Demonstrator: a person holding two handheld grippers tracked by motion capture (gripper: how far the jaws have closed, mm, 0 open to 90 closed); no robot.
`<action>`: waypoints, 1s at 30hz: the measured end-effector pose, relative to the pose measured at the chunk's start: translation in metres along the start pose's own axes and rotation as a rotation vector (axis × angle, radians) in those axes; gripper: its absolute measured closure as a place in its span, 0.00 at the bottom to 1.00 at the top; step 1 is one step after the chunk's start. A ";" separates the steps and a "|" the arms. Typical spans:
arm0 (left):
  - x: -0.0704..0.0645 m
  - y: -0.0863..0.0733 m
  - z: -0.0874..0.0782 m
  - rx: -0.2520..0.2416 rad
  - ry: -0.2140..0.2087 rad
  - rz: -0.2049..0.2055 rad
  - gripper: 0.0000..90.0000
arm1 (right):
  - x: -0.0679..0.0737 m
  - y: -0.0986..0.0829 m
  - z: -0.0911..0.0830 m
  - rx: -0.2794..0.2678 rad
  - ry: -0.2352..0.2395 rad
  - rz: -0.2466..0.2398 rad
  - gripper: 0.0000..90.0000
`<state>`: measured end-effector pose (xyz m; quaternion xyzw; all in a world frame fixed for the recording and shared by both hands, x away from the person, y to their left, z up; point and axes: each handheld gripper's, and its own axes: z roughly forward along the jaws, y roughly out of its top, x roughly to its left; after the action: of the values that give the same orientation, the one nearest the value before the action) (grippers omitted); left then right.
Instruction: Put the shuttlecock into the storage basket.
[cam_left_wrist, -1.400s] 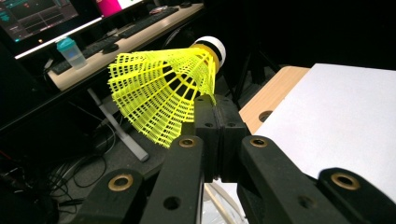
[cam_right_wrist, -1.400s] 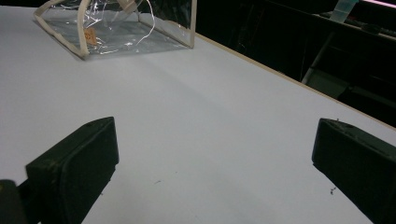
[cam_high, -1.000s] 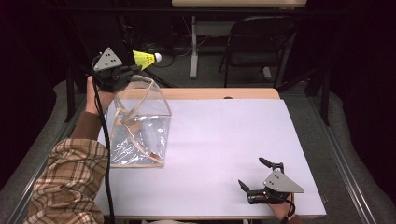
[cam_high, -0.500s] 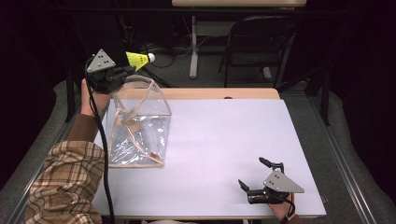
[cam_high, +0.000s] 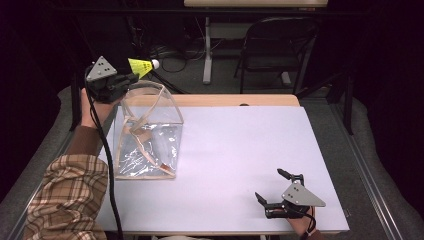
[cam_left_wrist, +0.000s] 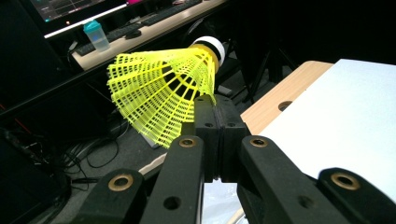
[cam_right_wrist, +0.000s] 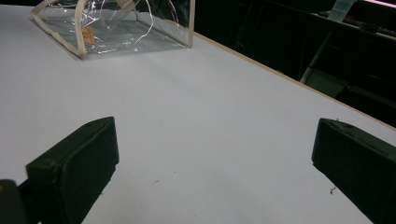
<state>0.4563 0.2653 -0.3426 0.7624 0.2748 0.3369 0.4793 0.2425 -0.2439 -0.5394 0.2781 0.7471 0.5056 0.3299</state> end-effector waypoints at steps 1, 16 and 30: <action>0.000 -0.001 -0.001 -0.001 0.001 -0.004 1.00 | 0.000 0.000 0.000 0.001 0.000 -0.001 0.00; 0.004 -0.016 -0.006 0.022 0.007 -0.015 1.00 | 0.000 0.000 0.000 0.001 -0.001 0.001 0.00; 0.004 -0.026 -0.006 0.042 -0.001 -0.019 1.00 | 0.000 0.000 0.000 0.001 -0.003 -0.001 0.00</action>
<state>0.4513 0.2820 -0.3636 0.7699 0.2885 0.3260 0.4665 0.2427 -0.2439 -0.5394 0.2787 0.7468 0.5048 0.3313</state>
